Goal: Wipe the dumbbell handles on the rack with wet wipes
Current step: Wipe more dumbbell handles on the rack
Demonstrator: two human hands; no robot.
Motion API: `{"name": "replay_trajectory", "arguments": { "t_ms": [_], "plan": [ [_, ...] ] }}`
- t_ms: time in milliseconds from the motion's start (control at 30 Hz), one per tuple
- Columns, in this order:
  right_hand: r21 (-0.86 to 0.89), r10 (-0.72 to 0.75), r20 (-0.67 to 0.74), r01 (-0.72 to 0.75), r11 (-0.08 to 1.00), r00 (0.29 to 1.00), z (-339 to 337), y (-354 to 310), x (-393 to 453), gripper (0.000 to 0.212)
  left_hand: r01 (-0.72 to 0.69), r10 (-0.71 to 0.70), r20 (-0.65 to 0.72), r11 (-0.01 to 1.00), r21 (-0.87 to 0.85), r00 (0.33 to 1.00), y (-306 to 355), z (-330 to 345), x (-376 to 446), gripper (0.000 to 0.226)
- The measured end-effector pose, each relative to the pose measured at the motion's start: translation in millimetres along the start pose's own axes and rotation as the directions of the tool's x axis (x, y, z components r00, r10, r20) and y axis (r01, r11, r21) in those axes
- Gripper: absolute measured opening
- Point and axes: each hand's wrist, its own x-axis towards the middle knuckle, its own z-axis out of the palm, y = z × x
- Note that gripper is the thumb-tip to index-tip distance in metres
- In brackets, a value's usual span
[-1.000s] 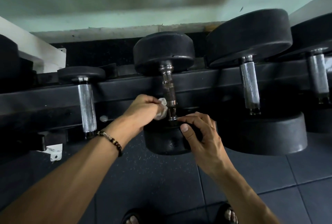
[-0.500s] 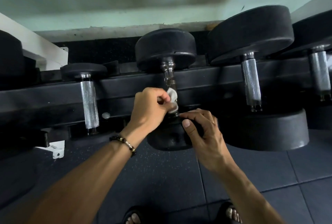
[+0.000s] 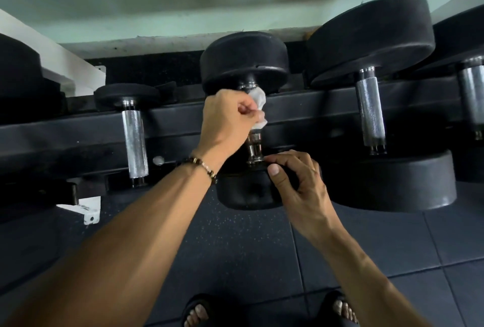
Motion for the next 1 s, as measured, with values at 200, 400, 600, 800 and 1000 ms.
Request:
{"name": "replay_trajectory", "arguments": {
  "t_ms": [200, 400, 600, 800, 1000],
  "plan": [
    [0.016, 0.005, 0.006, -0.005, 1.000, 1.000, -1, 2, 0, 0.030, 0.024, -0.053, 0.251, 0.993, 0.118, 0.967, -7, 6, -29, 0.007],
    [0.027, -0.001, 0.011, 0.001, 1.000, 1.000, 0, 4, 1, 0.026, 0.022, -0.021, -0.093, 1.000, 0.003, 0.995, 1, 7, 11, 0.009],
    [0.025, -0.027, -0.013, 0.028, 0.999, 1.000, 1, 7, 1, 0.043, -0.045, 0.022, 0.218, 0.994, 0.101, 0.976, -10, 1, -26, 0.008],
    [0.041, -0.018, -0.007, 0.018, 0.999, 1.000, 1, 7, 1, 0.037, 0.100, -0.117, -0.187, 0.990, -0.098, 0.975, -16, 3, 13, 0.007],
    [0.041, -0.023, -0.032, 0.025, 0.999, 0.999, 3, 7, 0, 0.037, 0.146, -0.144, 0.064, 0.989, -0.034, 0.987, -29, -8, -38, 0.004]
  ]
}}
